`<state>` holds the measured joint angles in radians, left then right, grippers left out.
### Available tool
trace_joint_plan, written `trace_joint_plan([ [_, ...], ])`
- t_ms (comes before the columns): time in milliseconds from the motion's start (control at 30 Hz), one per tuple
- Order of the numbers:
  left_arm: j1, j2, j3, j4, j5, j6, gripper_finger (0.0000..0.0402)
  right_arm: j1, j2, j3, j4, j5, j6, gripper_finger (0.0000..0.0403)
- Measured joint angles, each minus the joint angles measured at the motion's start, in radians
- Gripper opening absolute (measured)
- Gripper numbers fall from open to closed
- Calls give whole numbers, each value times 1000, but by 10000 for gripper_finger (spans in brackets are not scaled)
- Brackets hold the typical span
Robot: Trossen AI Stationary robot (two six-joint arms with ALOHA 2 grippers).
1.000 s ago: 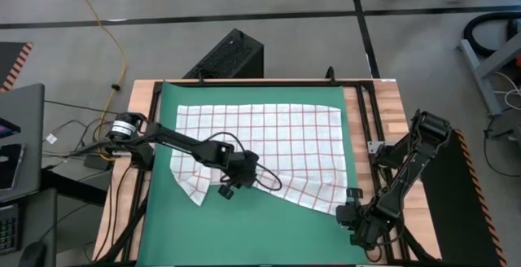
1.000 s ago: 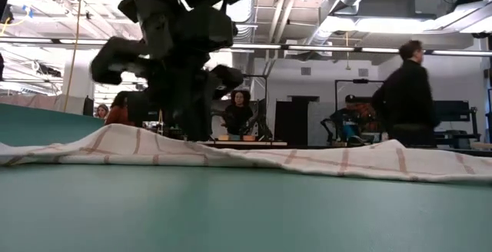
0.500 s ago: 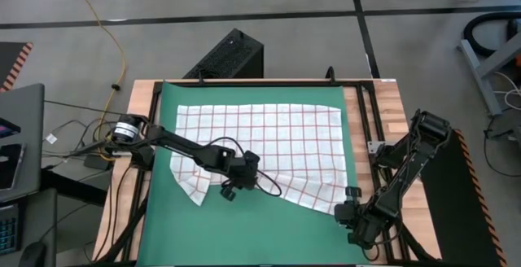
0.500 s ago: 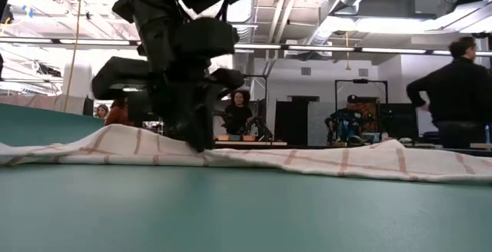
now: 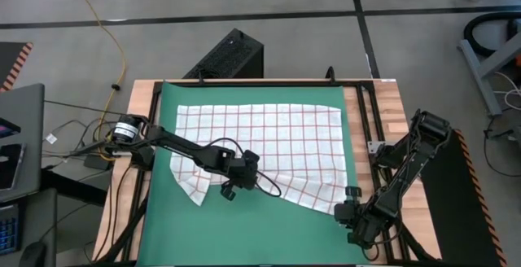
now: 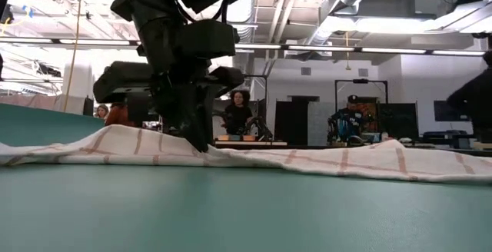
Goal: Roll towel
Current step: Roll the white stripe towel
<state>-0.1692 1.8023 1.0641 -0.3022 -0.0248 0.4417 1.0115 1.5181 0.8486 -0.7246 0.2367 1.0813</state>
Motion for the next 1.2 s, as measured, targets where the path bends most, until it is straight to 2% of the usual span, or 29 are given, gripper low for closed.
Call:
trace_joint_plan([
  [133, 0, 0, 0, -12, -9, -10, 2, 0, 0, 0, 0, 0, 1, 132],
  [300, 5, -6, 22, -68, -146, -39, 0, -26, -5, 0, 2, 45, 46, 124],
  [500, 50, -10, 160, -214, -246, -90, 0, -72, -37, 1, -4, 184, 40, 104],
  [600, 76, -10, 241, -254, -293, -84, 0, -101, -57, 2, -4, 216, 11, 101],
  [900, 161, -11, 497, -444, -329, -69, 0, -223, -114, 2, -4, 383, -17, 101],
  [1200, 235, -11, 546, -446, -343, -53, 0, -395, -124, 2, 140, 391, -59, 144],
])
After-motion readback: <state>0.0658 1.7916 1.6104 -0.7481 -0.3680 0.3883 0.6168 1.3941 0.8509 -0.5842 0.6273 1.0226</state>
